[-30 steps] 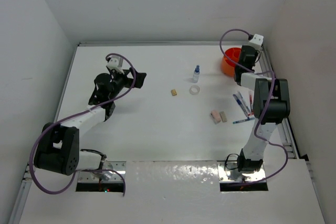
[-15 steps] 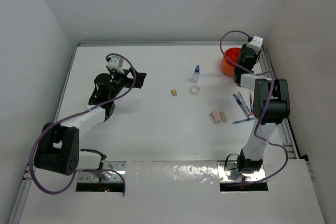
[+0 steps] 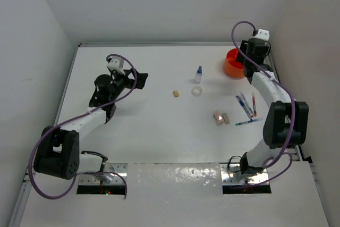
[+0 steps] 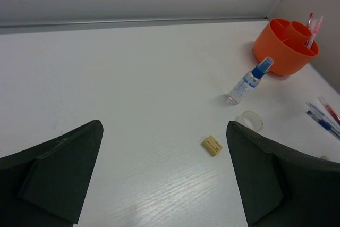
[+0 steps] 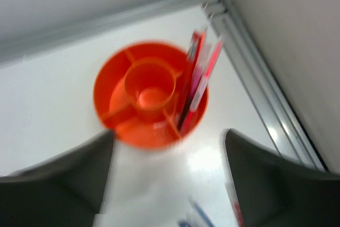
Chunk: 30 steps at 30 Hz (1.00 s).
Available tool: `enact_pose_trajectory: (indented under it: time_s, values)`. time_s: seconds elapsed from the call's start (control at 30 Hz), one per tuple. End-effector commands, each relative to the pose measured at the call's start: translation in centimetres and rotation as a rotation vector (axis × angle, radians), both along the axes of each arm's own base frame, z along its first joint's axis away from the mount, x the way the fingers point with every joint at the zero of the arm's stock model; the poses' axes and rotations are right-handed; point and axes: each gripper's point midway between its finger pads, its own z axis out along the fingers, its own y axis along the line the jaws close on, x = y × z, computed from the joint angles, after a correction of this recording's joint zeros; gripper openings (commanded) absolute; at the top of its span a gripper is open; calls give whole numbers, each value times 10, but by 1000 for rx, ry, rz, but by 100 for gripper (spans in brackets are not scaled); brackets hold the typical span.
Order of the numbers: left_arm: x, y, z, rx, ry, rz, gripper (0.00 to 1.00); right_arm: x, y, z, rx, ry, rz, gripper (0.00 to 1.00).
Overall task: Sort the stationery into containers
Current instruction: Pick up the pen from the center of the board.
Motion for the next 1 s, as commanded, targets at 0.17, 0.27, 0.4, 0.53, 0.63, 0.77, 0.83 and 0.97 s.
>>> enact_pose_trajectory:
  time_s: [0.17,0.27,0.4,0.53,0.63,0.77,0.83,0.97]
  values:
    - [-5,-1,21,-34,-80,-14,100,-146,29,-82,283,492,-76,34]
    - [-9,-6,23,-39,-87,-31,100,-174,32,-102,264,620,-32,46]
    - [-13,-8,22,-30,-84,-33,100,-189,77,-111,278,753,194,50]
    - [-17,-8,18,-17,-65,-31,100,-198,120,-115,207,747,416,66]
    - [-21,-11,18,-7,-58,-44,100,-206,141,-125,155,771,540,73]
    - [-24,-14,18,0,-57,-52,100,-216,146,-138,120,861,578,68]
    - [-25,-15,20,2,-61,-55,100,-216,148,-140,117,874,579,61]
    - [-26,-17,19,7,-52,-63,100,-213,149,-136,123,827,568,65]
